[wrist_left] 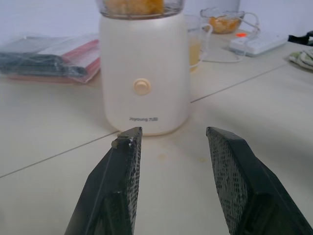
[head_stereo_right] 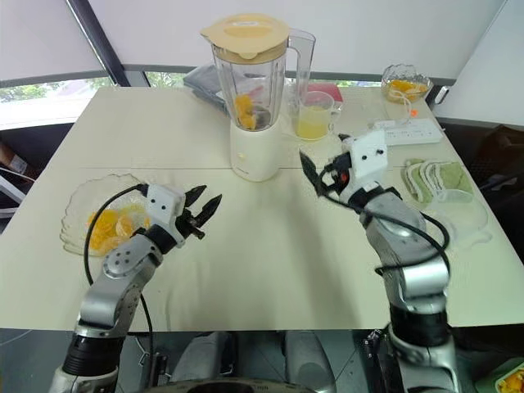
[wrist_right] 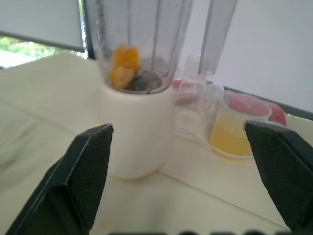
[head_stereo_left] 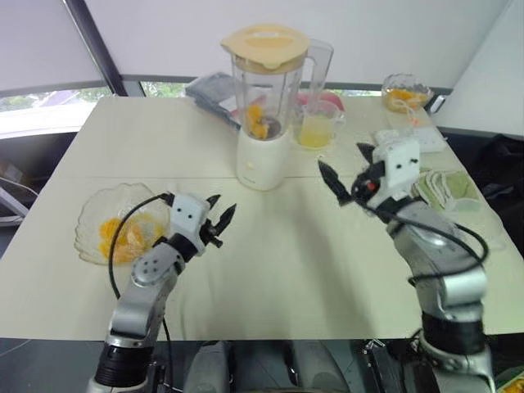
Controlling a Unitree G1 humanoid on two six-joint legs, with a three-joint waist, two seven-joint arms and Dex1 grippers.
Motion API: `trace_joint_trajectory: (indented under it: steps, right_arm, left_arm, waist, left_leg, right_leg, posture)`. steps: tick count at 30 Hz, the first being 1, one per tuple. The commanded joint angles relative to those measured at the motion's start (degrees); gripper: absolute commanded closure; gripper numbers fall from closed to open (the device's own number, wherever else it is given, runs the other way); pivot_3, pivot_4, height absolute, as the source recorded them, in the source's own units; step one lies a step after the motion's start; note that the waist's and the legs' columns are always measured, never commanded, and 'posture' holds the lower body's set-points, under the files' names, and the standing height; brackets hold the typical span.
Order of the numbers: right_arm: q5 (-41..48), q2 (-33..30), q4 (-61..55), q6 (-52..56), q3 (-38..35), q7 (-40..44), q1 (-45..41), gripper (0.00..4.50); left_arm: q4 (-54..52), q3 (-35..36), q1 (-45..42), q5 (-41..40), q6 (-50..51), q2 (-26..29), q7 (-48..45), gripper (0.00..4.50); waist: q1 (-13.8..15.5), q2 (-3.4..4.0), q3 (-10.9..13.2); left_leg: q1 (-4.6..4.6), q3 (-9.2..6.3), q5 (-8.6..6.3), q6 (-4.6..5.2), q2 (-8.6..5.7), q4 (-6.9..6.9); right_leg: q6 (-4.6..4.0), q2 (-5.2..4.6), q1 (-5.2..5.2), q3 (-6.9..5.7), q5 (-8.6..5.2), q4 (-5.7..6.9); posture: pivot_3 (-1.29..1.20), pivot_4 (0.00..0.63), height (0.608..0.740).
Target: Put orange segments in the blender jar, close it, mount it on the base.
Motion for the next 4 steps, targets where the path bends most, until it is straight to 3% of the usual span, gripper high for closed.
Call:
trace_joint_trajectory:
  steps: [1, 4]
  right_arm:
    - [7.0, -5.0, -9.5, 3.1, -4.5, 6.3, 6.9, 0.03]
    - [10.7, -6.8, -12.7, 4.4, -7.6, 7.6, 11.9, 0.03]
  left_arm:
    - [-5.5, 3.2, 1.4, -2.7, 3.3, 0.3, 1.7, 2.34]
    - [-7.5, 3.6, 2.7, -3.0, 3.8, 0.7, 1.8, 2.34]
  waist:
    - [0.1, -0.03, 0.0]
    - [0.1, -0.07, 0.0]
  left_leg:
    - [0.0, 0.0, 0.0, 0.0, 0.0, 0.03]
    - [-0.02, 0.02, 0.0, 0.0, -0.01, 0.04]
  right_leg:
    - [0.0, 0.01, 0.03, 0.0, 0.0, -0.01]
    - [0.01, 0.01, 0.06, 0.0, -0.01, -0.1]
  posture:
    - [0.0, 0.15, 0.74]
    - [0.0, 0.15, 0.74]
